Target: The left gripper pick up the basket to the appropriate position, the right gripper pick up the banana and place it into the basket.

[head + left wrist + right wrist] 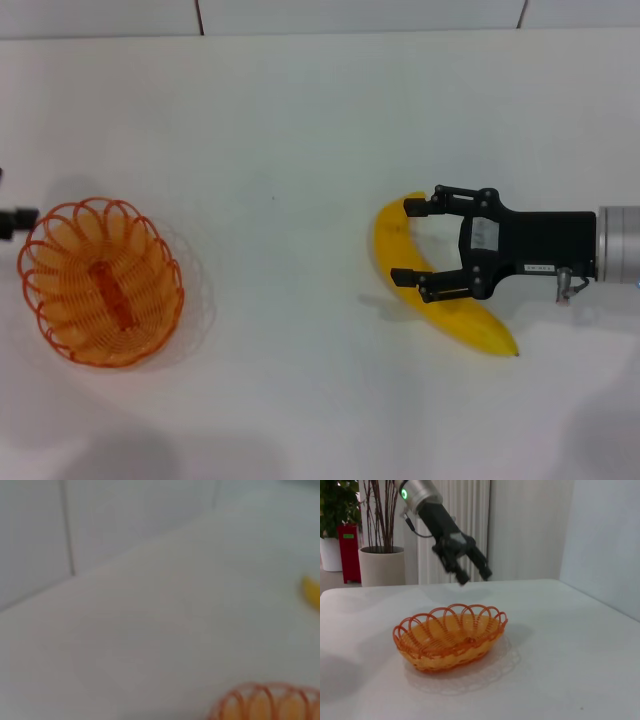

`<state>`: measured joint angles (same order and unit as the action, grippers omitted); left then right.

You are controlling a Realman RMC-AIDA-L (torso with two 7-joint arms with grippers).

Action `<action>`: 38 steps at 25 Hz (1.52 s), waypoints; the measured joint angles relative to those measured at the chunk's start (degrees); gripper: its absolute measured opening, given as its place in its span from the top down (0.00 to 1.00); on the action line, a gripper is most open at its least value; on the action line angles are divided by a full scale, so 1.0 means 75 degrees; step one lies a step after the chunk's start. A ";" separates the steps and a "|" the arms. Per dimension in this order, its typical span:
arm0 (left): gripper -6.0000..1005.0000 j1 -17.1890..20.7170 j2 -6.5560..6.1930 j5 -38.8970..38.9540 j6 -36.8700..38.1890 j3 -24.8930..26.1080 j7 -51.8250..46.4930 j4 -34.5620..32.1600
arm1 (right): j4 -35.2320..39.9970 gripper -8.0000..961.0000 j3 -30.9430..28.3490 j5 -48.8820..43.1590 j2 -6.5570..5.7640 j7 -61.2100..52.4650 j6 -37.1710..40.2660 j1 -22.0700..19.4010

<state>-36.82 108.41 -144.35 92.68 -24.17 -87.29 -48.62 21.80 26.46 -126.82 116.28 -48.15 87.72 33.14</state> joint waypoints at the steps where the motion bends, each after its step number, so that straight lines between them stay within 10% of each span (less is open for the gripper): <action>1: 0.14 -0.0045 0.0111 -0.0193 -0.0038 -0.0167 0.0064 -0.0192 | 0.0000 0.08 0.0000 -0.0003 0.0000 -0.0021 0.0002 0.0016; 12: 0.14 -0.1113 0.1007 -0.1960 -0.0986 -0.0839 -0.0022 -0.0781 | 0.0000 0.08 0.0000 -0.0014 -0.0016 -0.0242 0.0013 0.0062; 38: 0.15 -0.1389 0.1073 -0.2025 -0.1735 -0.1875 -0.0304 -0.0045 | 0.0000 0.08 0.0000 -0.0013 0.0001 -0.0248 0.0011 0.0140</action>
<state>-47.24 116.46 -159.54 79.68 -38.23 -89.57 -48.96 21.80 26.45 -126.91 116.28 -50.01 87.80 34.19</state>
